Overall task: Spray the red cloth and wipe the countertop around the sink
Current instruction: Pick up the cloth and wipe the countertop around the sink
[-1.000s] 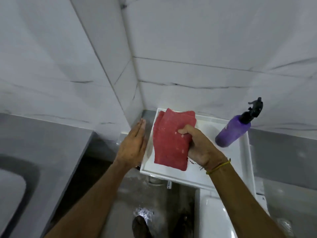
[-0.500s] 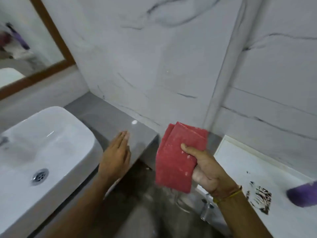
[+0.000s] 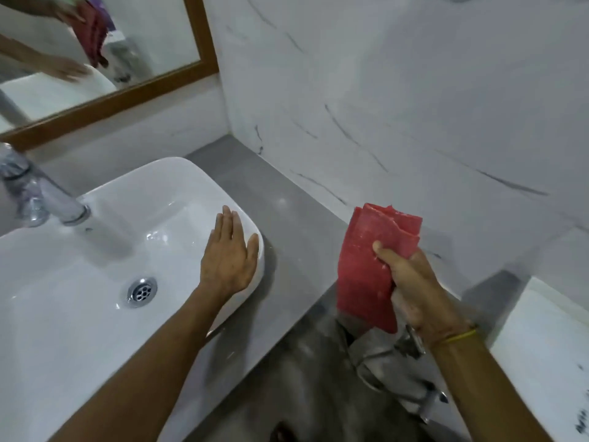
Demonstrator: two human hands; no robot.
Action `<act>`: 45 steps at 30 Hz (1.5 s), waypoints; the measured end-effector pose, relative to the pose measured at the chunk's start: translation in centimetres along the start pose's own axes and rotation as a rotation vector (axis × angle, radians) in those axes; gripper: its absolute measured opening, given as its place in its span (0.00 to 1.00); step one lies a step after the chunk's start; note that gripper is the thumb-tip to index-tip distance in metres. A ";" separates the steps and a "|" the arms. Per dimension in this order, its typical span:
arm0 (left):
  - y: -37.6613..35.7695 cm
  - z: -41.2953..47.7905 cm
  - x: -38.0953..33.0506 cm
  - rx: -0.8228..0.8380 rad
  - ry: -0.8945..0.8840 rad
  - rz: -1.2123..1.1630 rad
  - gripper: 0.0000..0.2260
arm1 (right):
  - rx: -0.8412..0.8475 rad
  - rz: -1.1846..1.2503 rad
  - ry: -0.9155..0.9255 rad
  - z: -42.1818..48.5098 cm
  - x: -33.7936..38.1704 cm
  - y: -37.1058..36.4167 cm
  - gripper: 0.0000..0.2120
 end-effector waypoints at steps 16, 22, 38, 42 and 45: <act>1.6 6.4 1.2 -0.100 0.148 -0.183 0.32 | -0.074 -0.692 0.232 7.3 1.3 -3.1 0.11; 3.2 9.4 2.8 -0.130 0.247 -0.265 0.32 | 0.037 -0.915 0.334 13.2 2.1 -7.6 0.16; 3.0 11.1 4.8 -0.211 0.335 -0.375 0.33 | 0.631 -1.844 0.406 22.6 -12.4 -13.3 0.41; 2.8 11.1 4.8 -0.219 0.320 -0.408 0.32 | 0.667 -1.914 0.456 22.2 -13.5 -13.9 0.42; 2.8 11.2 4.8 -0.216 0.316 -0.416 0.33 | 0.630 -1.882 0.474 23.9 -13.0 -16.8 0.38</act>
Point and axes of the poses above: each hand's wrist, its own z-axis towards the middle knuckle, its own y-axis out of the back of the hand, x = y × z, the point moved 9 cm from there along z, towards the middle knuckle, and after that the axes turned 6 degrees about x, right-handed, at the moved point
